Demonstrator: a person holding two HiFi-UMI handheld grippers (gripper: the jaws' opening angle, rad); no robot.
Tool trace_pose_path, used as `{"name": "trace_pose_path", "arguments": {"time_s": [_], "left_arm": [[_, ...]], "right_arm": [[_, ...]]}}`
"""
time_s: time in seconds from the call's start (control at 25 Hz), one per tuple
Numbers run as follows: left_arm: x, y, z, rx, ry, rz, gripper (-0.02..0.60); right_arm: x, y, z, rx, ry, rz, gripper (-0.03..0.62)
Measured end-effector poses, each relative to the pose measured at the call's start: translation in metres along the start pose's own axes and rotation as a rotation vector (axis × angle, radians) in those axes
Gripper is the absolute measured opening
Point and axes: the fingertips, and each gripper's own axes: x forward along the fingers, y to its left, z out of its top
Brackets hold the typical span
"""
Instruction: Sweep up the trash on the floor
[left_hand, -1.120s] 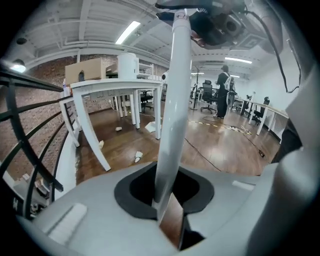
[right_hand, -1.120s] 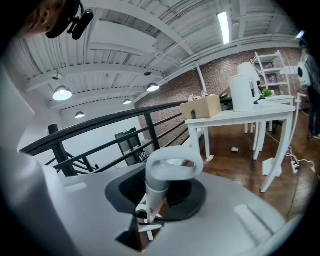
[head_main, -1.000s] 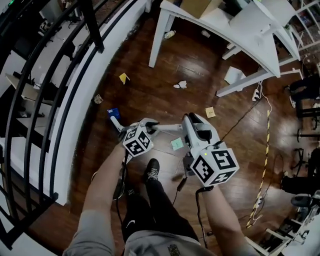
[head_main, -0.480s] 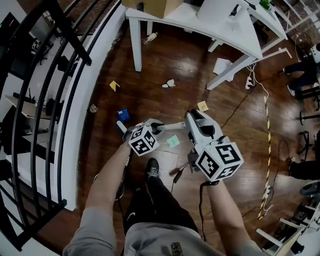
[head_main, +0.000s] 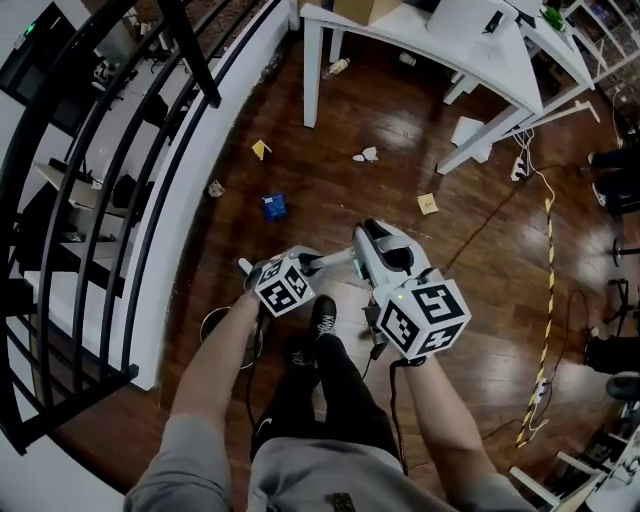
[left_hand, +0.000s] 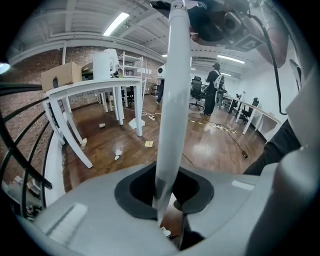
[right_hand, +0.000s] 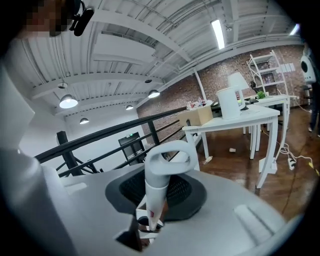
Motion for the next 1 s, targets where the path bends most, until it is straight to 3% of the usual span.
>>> {"name": "trace_pose_path", "arguments": {"time_s": [0.16, 0.32, 0.72, 1.0], "left_arm": [[0.01, -0.013, -0.03, -0.053, 0.013, 0.024, 0.058], [0.038, -0.01, -0.019, -0.056, -0.012, 0.019, 0.064], [0.142, -0.047, 0.103, 0.054, -0.094, -0.127, 0.063], [0.19, -0.072, 0.176, 0.136, -0.127, -0.22, 0.063]], "right_arm": [[0.002, 0.005, -0.033, 0.001, 0.044, 0.011, 0.066], [-0.005, -0.022, -0.04, 0.002, 0.06, -0.025, 0.066], [-0.08, -0.152, -0.008, 0.019, 0.011, -0.223, 0.066], [-0.128, -0.21, 0.018, 0.009, -0.034, -0.334, 0.066]]}}
